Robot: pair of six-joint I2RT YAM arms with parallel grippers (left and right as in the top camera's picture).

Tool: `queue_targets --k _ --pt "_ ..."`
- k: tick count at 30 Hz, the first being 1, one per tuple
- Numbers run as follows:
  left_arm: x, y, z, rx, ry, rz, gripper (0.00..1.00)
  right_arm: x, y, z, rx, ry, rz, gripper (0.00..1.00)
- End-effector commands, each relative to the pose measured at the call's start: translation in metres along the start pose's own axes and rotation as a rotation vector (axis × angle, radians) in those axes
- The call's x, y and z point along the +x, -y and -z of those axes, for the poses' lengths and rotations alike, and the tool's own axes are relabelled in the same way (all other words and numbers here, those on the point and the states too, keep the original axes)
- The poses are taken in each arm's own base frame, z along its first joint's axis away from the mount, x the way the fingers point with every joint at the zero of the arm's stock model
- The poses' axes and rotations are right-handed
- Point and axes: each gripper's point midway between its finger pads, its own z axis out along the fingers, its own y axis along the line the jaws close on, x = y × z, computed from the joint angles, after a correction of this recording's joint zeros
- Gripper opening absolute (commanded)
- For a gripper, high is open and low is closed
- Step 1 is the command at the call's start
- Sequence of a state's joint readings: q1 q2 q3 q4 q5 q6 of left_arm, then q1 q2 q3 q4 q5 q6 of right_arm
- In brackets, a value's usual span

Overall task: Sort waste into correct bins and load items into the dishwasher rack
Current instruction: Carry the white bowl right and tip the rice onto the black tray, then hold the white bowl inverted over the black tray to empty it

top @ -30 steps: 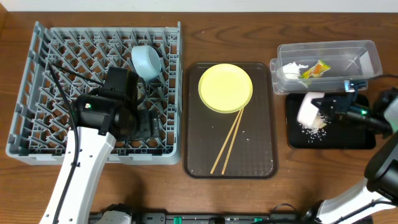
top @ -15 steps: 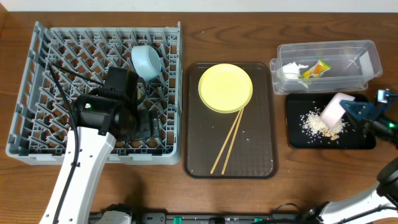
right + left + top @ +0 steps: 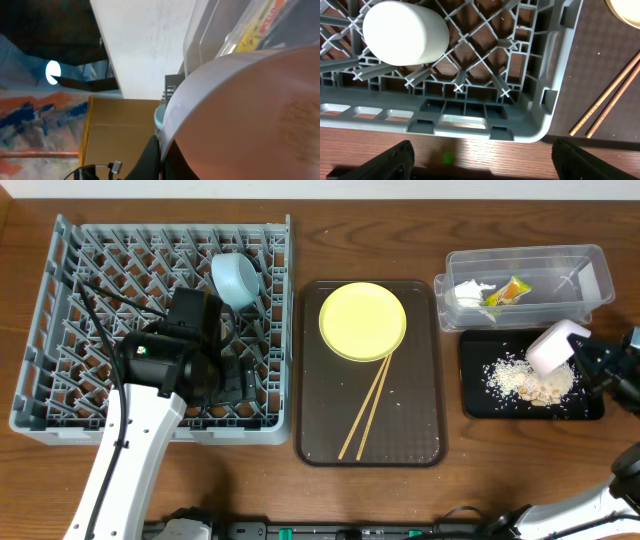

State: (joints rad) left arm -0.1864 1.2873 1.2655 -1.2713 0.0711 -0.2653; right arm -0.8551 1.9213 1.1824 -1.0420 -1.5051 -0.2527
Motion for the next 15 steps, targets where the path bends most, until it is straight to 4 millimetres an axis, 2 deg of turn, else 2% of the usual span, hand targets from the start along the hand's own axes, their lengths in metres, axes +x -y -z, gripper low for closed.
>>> queue_targets --k 1,6,15 --pt "0.0011 -0.0019 -0.0001 -0.012 0.003 0.003 0.89 0.0055 -0.0093 -0.0113 -0.054 -0.025 -0.060 0.01" --pt "0.0010 -0.0019 -0.0001 -0.012 0.003 0.003 0.89 0.0066 -0.0095 -0.0128 -0.052 -0.033 -0.173 0.01" --pt "0.0009 -0.0019 -0.0001 -0.011 0.004 0.002 0.89 0.0051 -0.0092 -0.0093 -0.051 -0.023 -0.244 0.01"
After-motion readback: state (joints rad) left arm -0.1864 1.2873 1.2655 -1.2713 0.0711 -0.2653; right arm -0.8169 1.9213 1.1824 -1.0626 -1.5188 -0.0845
